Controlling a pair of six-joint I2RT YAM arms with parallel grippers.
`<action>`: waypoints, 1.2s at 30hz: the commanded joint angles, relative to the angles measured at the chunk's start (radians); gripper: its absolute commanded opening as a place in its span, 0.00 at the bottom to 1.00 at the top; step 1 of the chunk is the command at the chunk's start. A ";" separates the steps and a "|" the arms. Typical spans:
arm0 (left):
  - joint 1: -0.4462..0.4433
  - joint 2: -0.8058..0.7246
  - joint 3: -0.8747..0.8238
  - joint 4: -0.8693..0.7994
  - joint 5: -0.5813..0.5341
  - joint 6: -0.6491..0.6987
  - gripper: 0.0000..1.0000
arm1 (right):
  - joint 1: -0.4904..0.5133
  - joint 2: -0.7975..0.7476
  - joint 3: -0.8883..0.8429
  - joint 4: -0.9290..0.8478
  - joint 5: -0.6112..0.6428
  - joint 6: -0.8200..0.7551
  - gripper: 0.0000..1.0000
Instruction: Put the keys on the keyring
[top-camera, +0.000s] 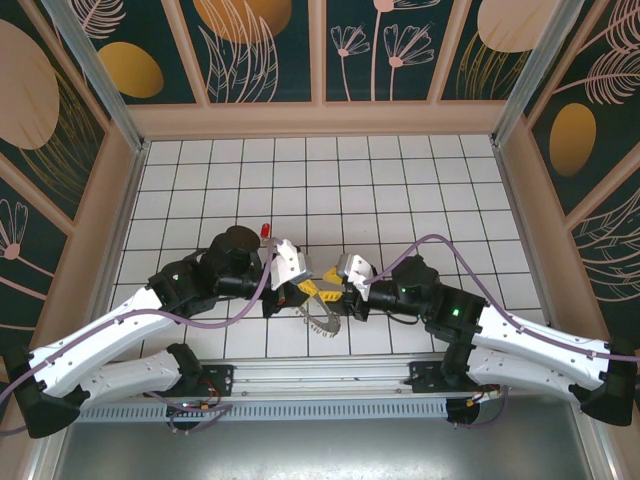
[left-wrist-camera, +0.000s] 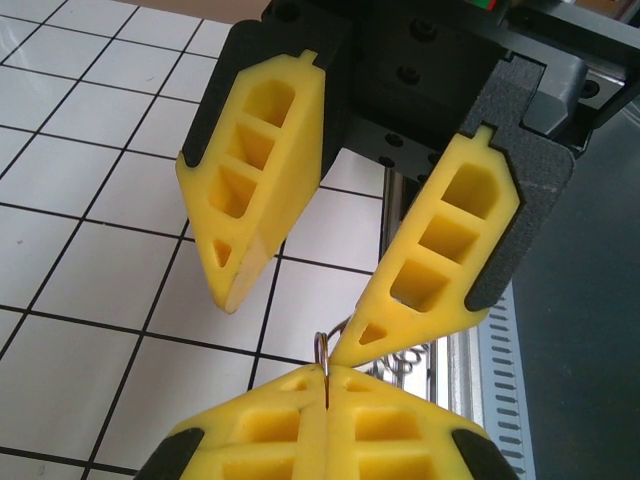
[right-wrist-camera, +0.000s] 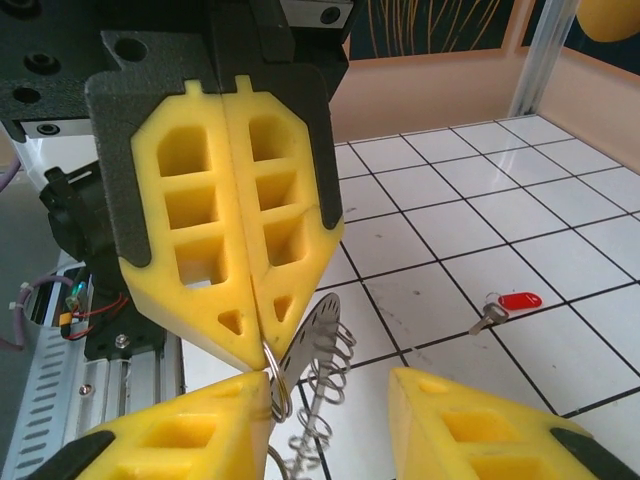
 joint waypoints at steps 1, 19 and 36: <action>-0.006 -0.004 0.022 0.012 0.026 0.015 0.00 | -0.007 -0.002 -0.015 0.048 -0.046 -0.019 0.35; -0.007 -0.001 0.026 0.012 0.023 0.015 0.00 | -0.007 0.020 -0.008 0.033 -0.087 -0.043 0.04; -0.007 -0.138 -0.075 0.152 -0.123 -0.111 0.48 | -0.061 -0.120 -0.059 0.082 -0.060 -0.031 0.00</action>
